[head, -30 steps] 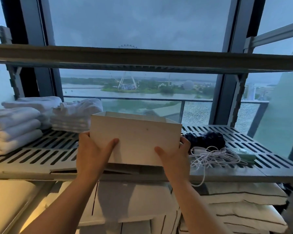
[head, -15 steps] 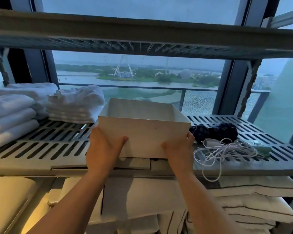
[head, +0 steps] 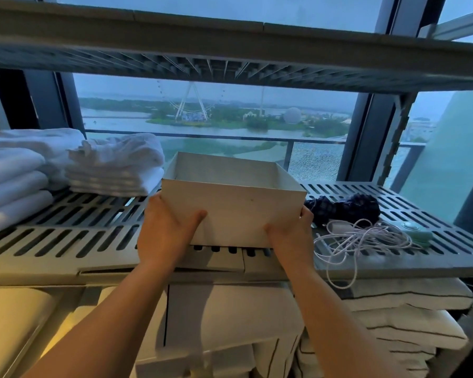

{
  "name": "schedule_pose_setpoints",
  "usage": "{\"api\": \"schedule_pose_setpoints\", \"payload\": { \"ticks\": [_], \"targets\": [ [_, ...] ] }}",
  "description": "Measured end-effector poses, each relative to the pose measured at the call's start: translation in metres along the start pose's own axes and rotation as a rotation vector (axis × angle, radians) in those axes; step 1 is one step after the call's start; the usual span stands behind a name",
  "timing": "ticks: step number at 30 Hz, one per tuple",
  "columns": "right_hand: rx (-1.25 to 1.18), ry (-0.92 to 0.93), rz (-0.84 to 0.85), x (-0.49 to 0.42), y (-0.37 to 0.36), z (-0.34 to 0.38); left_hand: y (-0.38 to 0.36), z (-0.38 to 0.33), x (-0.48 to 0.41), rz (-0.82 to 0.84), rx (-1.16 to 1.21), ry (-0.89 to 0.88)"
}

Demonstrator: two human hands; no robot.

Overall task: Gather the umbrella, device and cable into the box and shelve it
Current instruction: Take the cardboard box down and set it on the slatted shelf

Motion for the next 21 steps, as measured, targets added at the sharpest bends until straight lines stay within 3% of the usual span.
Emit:
{"api": "schedule_pose_setpoints", "payload": {
  "ticks": [7,11,15,21],
  "targets": [
    [-0.012,0.005,0.011,-0.001,0.007,0.008,0.016,-0.03,0.017,-0.264,-0.131,-0.289],
    [0.043,0.047,-0.021,0.002,0.017,0.017,0.014,-0.051,0.032,-0.295,-0.193,-0.525],
    [0.135,0.141,-0.054,0.004,0.034,0.028,0.0,-0.069,0.051,-0.178,-0.229,-0.692],
    [0.294,0.319,-0.035,0.006,0.071,0.037,-0.035,-0.092,0.086,0.088,-0.234,-0.712]
  ]
}}
Point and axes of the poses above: each hand's wrist, its own x-axis away from the middle knuckle, its own y-axis out of the back of the hand, z = x × y, the point moved 3 cm from there along -x, towards the middle knuckle, and after that the axes turned 13 degrees about y, right-handed, at the moved point
